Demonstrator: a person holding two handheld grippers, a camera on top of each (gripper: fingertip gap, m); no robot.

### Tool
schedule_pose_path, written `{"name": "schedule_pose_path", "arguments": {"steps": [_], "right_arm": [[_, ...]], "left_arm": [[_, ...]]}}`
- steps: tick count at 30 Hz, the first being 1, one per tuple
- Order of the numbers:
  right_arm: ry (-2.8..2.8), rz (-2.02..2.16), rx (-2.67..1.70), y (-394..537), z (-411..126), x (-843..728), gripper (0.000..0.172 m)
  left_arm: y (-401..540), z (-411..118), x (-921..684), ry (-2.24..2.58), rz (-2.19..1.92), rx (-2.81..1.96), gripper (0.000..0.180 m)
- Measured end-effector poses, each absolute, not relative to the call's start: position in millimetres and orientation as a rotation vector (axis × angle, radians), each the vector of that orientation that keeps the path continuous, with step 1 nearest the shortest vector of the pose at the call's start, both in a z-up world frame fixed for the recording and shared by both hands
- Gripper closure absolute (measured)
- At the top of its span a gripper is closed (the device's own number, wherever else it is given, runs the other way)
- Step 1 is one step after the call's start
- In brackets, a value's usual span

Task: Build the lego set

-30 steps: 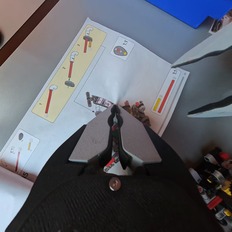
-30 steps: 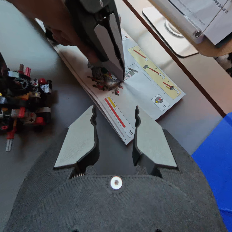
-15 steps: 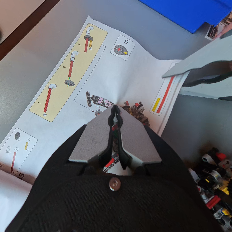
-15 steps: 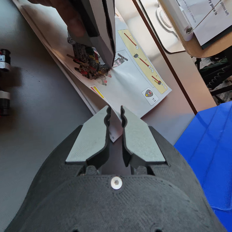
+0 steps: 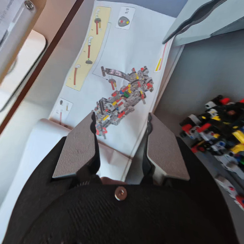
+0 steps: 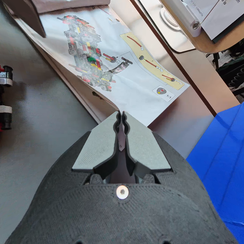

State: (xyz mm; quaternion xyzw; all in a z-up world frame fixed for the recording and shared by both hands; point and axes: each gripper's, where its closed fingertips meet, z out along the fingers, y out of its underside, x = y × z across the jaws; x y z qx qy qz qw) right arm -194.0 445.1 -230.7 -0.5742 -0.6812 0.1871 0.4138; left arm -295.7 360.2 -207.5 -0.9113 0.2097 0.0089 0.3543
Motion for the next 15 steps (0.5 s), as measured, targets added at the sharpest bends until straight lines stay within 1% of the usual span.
{"name": "schedule_pose_path", "arguments": {"steps": [2,8,15], "right_arm": [[-1.694,0.472,-1.433,445.6,-226.9,-195.4,0.172],[-1.675,0.492,-1.433,444.9,-224.0,-195.1,0.172],[-1.628,0.515,-1.400,444.2,-211.9,-197.4,0.171]], "left_arm": [[351.2,-208.0,-282.8,0.508,-0.072,-2.342,0.108],[355.6,-211.3,-265.8,0.547,0.049,-2.275,0.117],[368.1,-216.2,-250.1,0.580,0.052,-2.257,0.134]]}}
